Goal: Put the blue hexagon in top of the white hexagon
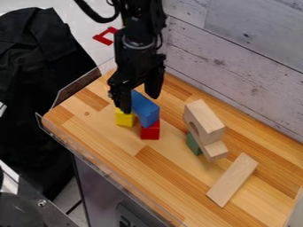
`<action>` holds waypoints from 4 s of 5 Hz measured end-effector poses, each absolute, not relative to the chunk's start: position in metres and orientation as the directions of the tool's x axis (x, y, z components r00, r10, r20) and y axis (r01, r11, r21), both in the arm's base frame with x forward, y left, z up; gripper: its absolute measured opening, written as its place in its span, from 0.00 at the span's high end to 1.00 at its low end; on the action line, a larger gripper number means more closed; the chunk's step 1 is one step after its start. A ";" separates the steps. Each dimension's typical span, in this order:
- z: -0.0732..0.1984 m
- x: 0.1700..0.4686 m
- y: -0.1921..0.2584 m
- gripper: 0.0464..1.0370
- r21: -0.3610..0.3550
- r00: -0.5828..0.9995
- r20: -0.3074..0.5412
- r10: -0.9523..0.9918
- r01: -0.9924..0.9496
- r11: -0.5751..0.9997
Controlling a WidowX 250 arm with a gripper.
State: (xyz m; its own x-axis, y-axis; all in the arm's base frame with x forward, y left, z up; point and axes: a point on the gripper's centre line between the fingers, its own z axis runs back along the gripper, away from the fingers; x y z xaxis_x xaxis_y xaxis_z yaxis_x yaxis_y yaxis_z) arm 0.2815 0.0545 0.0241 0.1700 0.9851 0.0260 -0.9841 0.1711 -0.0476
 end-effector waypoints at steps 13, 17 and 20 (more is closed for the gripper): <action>0.093 0.309 -0.054 0.47 -0.162 0.617 -0.033 0.786 -0.780 0.605; 0.065 0.311 -0.049 0.47 -0.096 0.540 -0.046 0.841 -0.840 0.534; 0.057 0.310 -0.056 0.42 -0.074 0.530 -0.053 0.847 -0.848 0.526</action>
